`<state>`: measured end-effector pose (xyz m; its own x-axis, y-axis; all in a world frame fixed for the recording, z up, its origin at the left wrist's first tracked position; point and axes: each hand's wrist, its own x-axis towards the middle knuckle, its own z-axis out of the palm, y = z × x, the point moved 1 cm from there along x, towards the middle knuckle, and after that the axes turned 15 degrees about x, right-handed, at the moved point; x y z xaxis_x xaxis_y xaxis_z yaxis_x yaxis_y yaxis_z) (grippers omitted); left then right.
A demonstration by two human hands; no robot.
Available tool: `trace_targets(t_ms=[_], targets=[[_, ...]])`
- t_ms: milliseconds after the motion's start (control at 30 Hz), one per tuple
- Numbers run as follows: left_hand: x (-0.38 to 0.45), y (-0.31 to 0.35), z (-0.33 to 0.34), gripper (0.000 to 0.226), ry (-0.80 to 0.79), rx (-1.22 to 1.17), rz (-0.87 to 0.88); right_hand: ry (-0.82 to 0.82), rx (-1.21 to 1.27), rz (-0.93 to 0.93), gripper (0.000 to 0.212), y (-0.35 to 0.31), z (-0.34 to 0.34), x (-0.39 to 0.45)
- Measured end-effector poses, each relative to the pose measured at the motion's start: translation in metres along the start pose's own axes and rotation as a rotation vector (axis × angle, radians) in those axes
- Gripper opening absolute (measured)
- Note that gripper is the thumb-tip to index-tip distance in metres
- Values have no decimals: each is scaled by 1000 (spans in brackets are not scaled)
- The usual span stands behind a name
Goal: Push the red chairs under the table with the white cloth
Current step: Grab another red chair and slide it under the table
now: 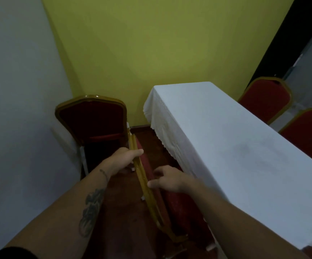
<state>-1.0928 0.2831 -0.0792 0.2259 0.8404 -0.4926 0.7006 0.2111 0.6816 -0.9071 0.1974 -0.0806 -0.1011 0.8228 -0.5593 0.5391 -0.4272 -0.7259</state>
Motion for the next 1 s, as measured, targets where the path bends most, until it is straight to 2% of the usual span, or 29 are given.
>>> trace_targets(t_ms=[100, 167, 200, 333, 467, 567, 733, 867, 933, 1000], targets=[[14, 6, -32, 27, 71, 51, -2, 65, 25, -122, 85, -38, -31, 23], [26, 11, -60, 10, 172, 84, -3, 89, -23, -198, 79, -64, -50, 39], [32, 13, -75, 10, 230, 100, 1, 87, -38, -233, 75, -78, -59, 48], [50, 21, -130, 46, 384, 86, 6, 103, -88, -355, 58, -131, -82, 92], [75, 21, -180, 47, 480, 213, 39, 97, -126, -374, 70, -173, -84, 148], [111, 19, -223, 44, 530, 309, 85, 96, -180, -378, 72, -209, -79, 200], [183, 0, -286, 55, 539, 561, 118, 167, -335, -357, 48, -261, -60, 291], [236, -21, -318, 68, 479, 699, 81, 180, -493, -247, 81, -288, -43, 349], [259, -31, -323, 73, 382, 750, 66, 173, -536, -212, 84, -295, -36, 370], [278, -40, -323, 69, 305, 778, 58, 179, -576, -207, 83, -300, -34, 390]])
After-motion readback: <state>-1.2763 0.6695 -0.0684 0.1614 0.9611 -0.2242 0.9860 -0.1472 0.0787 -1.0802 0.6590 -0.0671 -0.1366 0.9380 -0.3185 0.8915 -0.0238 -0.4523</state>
